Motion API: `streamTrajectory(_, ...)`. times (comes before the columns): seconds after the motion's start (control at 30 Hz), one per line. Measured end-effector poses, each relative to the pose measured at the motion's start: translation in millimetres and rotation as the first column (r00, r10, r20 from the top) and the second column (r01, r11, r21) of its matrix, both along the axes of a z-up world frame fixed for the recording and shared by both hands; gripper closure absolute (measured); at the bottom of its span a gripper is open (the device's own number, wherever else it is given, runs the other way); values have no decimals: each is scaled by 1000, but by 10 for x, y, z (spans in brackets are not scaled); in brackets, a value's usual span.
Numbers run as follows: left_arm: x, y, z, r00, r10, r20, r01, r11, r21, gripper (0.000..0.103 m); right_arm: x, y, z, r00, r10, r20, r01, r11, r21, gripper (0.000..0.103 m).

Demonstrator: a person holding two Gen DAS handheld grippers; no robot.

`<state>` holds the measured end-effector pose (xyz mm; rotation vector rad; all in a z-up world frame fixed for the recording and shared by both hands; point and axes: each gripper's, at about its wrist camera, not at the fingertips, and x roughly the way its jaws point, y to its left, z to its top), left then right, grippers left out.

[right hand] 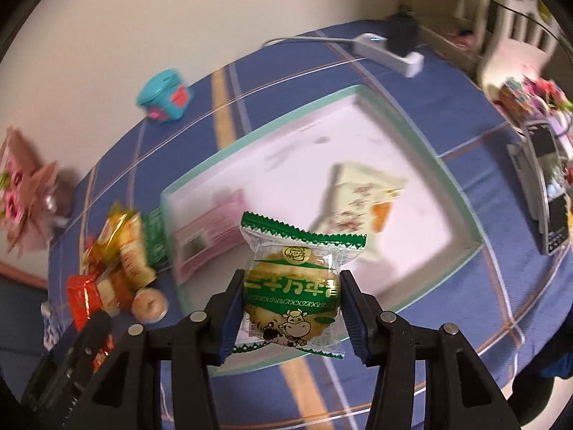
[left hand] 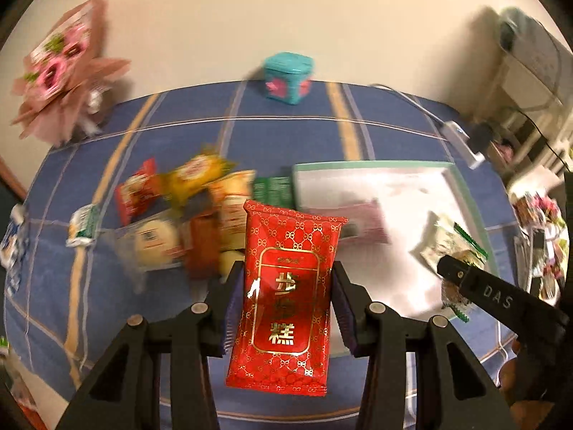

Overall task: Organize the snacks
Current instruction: 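Carry red packet with left tool into tray while right tool carries green cookie pack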

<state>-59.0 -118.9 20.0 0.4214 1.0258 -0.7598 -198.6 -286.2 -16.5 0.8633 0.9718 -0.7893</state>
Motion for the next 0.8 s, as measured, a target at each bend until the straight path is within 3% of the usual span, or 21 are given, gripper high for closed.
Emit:
streamTrajectory(0.33, -294, -570, -255, 992, -126, -29, 127, 992, 22, 55, -175, -225, 15, 998, -64, -16, 64, 998, -17, 50)
streamTrajectory(0.6, -281, -655, -495, 988, -130, -82, 133, 990, 37, 55, -100, -203, -85, 997, -44, -59, 44, 999, -8, 50)
streamTrajectory(0.7, -284, -676, -529, 988, -127, -85, 131, 990, 41, 43, -64, -182, -126, 997, -30, -74, 29, 1000, -2, 49)
streamTrajectory(0.73, -284, -677, -533, 988, -125, -85, 129, 991, 42, 33, -57, -176, -139, 997, -29, -78, 29, 1000, 0, 49)
streamTrajectory(0.8, -277, -666, -526, 989, -120, -87, 124, 991, 41, 28, -39, -166, -165, 996, -21, -92, 22, 1000, 6, 47)
